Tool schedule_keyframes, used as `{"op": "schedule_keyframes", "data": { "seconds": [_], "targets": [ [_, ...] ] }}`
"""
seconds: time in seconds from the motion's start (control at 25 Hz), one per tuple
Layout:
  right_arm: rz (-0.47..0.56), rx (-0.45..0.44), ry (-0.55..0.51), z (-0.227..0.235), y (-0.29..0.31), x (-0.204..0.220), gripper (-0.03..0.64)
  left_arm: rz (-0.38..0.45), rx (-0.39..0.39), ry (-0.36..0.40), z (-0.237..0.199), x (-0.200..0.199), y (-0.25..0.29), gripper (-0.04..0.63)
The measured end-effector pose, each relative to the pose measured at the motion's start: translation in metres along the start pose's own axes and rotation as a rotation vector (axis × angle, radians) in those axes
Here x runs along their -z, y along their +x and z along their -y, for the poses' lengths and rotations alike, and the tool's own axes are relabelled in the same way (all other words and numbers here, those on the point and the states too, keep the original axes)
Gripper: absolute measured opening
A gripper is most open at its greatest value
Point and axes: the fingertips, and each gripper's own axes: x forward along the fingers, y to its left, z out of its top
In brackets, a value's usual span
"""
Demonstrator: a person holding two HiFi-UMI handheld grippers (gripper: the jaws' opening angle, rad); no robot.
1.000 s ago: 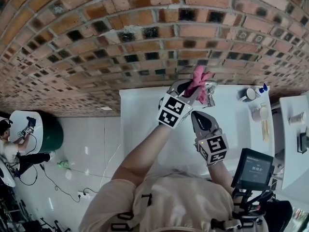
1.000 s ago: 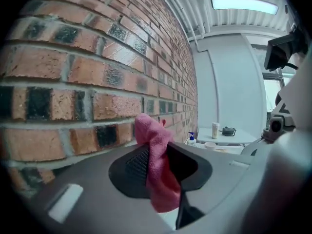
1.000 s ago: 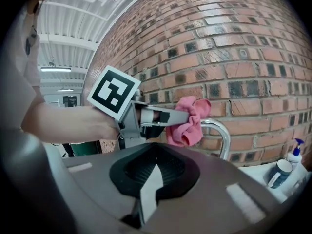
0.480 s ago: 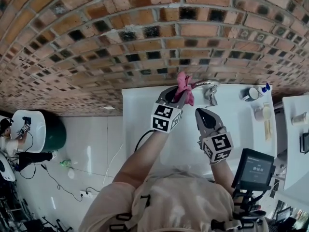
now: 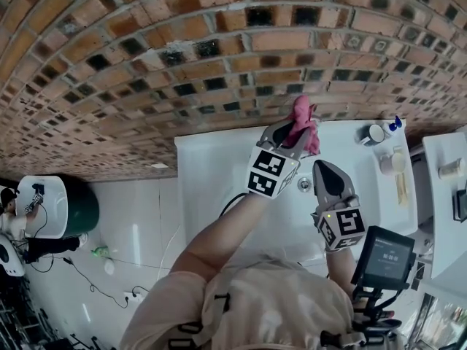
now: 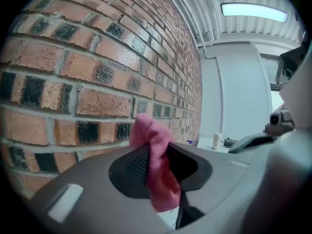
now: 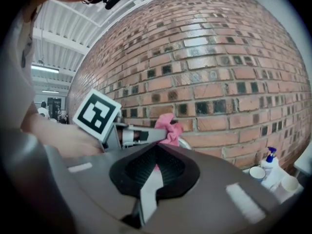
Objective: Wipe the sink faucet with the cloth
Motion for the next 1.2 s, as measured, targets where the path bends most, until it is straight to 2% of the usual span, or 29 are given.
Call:
{"op": "schedule_keyframes", "data": {
  "seconds": [0.16,0.28,0.48,0.6,0.8,0.88,1.0,1.2],
  "targets": [
    [0.074,-0.007,-0.043,0.005,-0.01,-0.053,-0.006,0.012,0.001,0.011,0.007,-0.001,0.013,0.098],
    [0.102,-0.006,-0.087,0.008,-0.011,-0.069,-0.006,0.004,0.027,0.022,0.019,-0.001,0.024,0.098],
    [0.068,0.042,-0.075,0.031,-0.009,-0.054,-0.006,-0.042,0.084,0.07,0.042,0.013,0.052,0.098],
    [0.052,0.059,-0.056,0.037,-0.011,-0.043,-0.006,-0.108,0.126,0.043,0.048,0.038,0.069,0.098],
    [0.04,0.075,-0.047,0.046,-0.012,-0.036,-0.006,-0.205,0.142,-0.007,0.046,0.076,0.081,0.098],
    [0.035,0.074,-0.042,0.046,-0.012,-0.032,-0.006,-0.222,0.141,0.0,0.044,0.085,0.079,0.097],
    [0.036,0.067,-0.036,0.042,-0.012,-0.031,-0.006,-0.182,0.149,0.037,0.051,0.072,0.068,0.098],
    [0.061,0.052,-0.037,0.035,-0.013,-0.042,-0.006,-0.031,0.141,0.061,0.062,0.012,0.049,0.099]
  ]
}}
